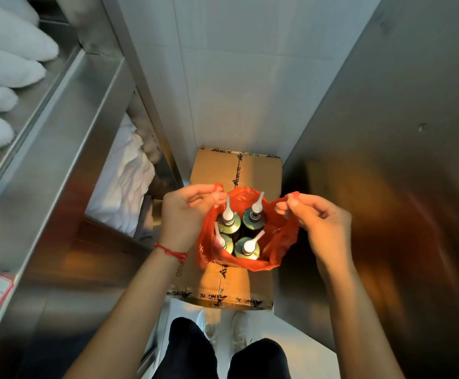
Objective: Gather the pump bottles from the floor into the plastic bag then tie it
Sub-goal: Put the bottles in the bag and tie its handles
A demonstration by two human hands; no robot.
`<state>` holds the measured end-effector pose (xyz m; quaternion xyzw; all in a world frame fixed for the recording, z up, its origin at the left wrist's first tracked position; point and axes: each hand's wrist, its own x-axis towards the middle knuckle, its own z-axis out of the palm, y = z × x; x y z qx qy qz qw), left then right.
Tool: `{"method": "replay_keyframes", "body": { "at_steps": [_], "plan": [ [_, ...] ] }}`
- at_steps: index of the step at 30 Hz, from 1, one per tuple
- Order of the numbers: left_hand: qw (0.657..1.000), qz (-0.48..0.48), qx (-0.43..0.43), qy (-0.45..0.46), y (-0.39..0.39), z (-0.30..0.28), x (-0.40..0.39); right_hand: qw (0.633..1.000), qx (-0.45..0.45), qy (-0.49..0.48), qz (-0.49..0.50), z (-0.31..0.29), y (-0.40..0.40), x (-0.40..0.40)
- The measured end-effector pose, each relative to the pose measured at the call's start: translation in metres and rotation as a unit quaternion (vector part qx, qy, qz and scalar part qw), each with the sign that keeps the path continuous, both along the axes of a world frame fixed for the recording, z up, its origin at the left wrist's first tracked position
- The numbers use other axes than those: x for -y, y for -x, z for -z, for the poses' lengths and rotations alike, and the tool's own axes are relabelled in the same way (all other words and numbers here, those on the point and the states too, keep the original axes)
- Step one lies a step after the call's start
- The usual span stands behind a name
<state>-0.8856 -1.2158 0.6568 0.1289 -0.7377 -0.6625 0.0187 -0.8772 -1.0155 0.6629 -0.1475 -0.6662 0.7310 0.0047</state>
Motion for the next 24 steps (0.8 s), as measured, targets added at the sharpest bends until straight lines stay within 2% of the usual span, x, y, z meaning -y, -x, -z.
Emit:
{"method": "replay_keyframes", "body": {
  "at_steps": [4, 7, 11, 15, 20, 24],
  "plan": [
    [0.996, 0.027, -0.036, 0.075, 0.007, 0.004, 0.0, 0.992, -0.053, -0.107, -0.05, 0.001, 0.006, 0.003],
    [0.979, 0.052, -0.118, 0.16, 0.016, 0.006, -0.003, 0.979, -0.077, -0.167, -0.088, 0.002, 0.014, 0.01],
    [0.963, 0.052, -0.185, 0.188, 0.035, 0.01, -0.011, 0.968, -0.095, -0.203, -0.111, 0.005, 0.03, 0.019],
    [0.974, 0.061, -0.157, 0.15, 0.057, 0.015, -0.019, 0.956, -0.119, -0.229, -0.141, 0.006, 0.047, 0.024],
    [0.987, 0.143, -0.072, 0.007, 0.077, 0.015, -0.033, 0.962, -0.091, -0.193, -0.17, 0.01, 0.065, 0.026],
    [0.985, 0.167, -0.042, 0.0, 0.085, 0.021, -0.039, 0.968, -0.075, -0.177, -0.162, 0.015, 0.074, 0.023]
  ]
}}
